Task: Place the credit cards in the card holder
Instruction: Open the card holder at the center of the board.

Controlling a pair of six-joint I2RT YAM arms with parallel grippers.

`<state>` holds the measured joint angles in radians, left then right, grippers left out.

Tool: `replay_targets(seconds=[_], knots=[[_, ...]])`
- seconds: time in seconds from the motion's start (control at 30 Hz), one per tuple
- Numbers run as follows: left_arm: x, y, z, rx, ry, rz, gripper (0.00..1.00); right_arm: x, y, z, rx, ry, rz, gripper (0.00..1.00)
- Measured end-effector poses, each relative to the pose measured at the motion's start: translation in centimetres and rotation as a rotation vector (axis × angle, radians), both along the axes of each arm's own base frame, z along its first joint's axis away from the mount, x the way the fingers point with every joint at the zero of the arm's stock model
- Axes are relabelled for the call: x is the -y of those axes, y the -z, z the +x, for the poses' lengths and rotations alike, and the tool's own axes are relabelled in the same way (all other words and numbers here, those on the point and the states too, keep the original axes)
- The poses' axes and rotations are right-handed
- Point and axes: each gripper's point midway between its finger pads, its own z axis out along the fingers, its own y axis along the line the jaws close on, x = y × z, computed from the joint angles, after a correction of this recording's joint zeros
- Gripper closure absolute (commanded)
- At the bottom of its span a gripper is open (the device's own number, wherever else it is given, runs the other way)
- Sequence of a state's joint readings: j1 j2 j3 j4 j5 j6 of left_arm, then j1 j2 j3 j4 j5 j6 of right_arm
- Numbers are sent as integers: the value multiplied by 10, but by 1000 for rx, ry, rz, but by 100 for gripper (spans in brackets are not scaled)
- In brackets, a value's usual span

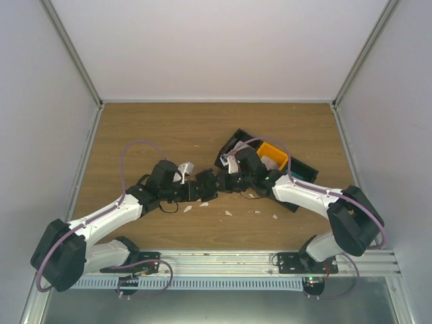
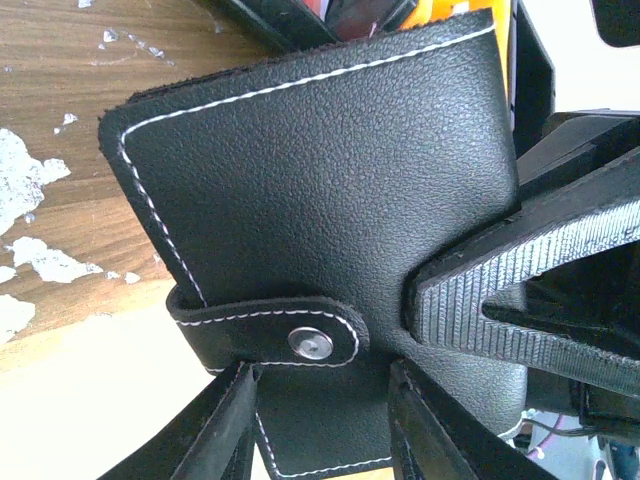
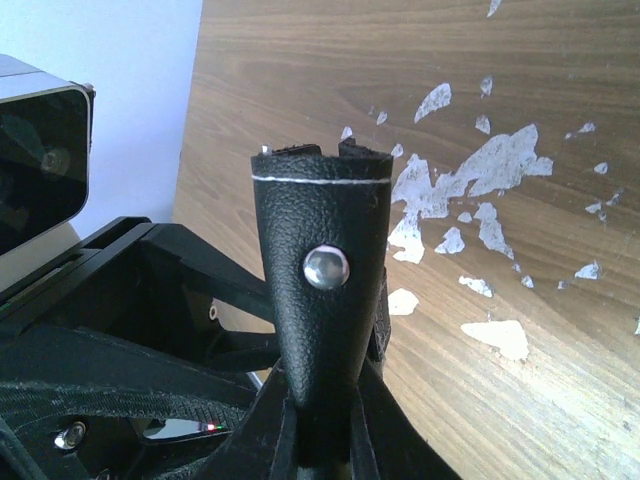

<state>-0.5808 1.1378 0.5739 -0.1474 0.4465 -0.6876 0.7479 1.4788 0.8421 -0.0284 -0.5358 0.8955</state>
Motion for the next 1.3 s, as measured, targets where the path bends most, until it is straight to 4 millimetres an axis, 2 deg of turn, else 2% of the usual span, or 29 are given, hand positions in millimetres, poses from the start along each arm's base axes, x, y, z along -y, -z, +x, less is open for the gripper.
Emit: replay_targets(seconds=[0.2, 0.5, 0.77, 0.83, 0.93, 1.07, 1.2, 1.3], knots=[[1, 6, 0, 7, 11, 28, 57, 2, 4, -3, -27, -3, 18, 99], [-6, 8, 8, 35, -43, 100, 68, 3, 5, -2, -24, 2, 13, 100], [-12, 9, 17, 58, -96, 159, 67, 5, 7, 2, 3, 15, -4, 100], [-15, 12, 20, 55, -114, 184, 67, 6, 9, 3, 11, 18, -17, 99], [-34, 23, 30, 51, -195, 274, 66, 7, 15, -7, -2, -15, -46, 100], [-53, 34, 32, 37, -256, 368, 63, 8, 18, -10, 3, -24, -87, 100], [-51, 29, 31, 41, -244, 358, 55, 13, 20, -5, 20, -7, -130, 99], [-45, 14, 28, 64, -220, 301, 46, 14, 19, -3, 33, -3, -144, 99]])
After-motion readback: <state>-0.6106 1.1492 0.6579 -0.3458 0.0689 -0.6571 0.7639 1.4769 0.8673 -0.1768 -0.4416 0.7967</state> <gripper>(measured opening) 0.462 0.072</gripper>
